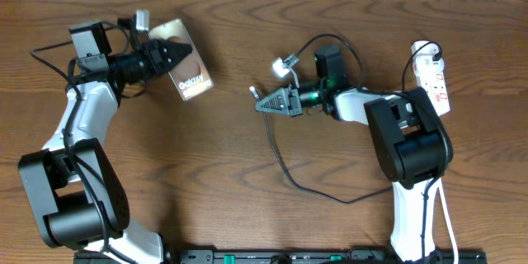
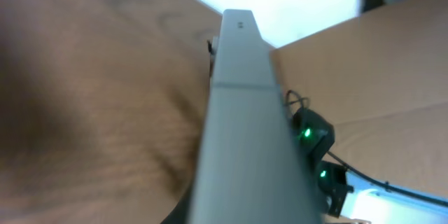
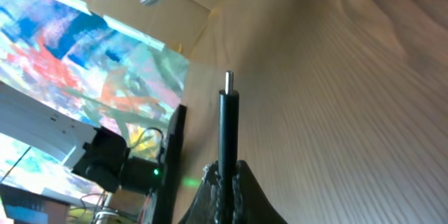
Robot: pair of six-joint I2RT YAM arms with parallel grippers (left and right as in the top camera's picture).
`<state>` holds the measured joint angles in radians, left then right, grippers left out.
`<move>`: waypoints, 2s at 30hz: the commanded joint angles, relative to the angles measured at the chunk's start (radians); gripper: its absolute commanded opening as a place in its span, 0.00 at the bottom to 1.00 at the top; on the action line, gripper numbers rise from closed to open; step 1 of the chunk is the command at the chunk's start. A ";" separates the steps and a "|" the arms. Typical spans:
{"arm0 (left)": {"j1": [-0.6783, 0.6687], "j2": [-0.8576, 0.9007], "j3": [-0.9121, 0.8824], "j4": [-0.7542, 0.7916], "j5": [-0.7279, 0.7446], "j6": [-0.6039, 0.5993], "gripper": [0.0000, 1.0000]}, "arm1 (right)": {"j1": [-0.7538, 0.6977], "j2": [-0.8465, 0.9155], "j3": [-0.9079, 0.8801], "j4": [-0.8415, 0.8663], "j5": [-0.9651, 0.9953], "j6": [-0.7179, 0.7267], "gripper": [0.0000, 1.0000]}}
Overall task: Plug charger to phone and switch on socket
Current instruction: 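Lift the cable connector with the right gripper toward the phone, then align the connector tip under the phone's bottom port with the right gripper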
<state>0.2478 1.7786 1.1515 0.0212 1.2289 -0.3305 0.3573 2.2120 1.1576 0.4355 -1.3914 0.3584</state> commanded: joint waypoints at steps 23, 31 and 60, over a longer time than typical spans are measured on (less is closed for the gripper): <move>-0.075 -0.002 0.011 0.632 0.151 -0.611 0.07 | 0.147 0.000 0.006 0.955 0.126 0.885 0.01; -0.074 -0.002 0.011 0.655 0.148 -0.615 0.07 | 0.156 0.000 0.006 1.023 0.125 0.935 0.01; -0.085 -0.002 0.011 0.677 0.219 -0.632 0.07 | 0.174 0.000 0.006 1.057 0.134 0.942 0.01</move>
<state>0.1734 1.7786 1.1496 0.6849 1.4166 -0.9504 0.5262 2.2127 1.1584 1.4818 -1.2785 1.2915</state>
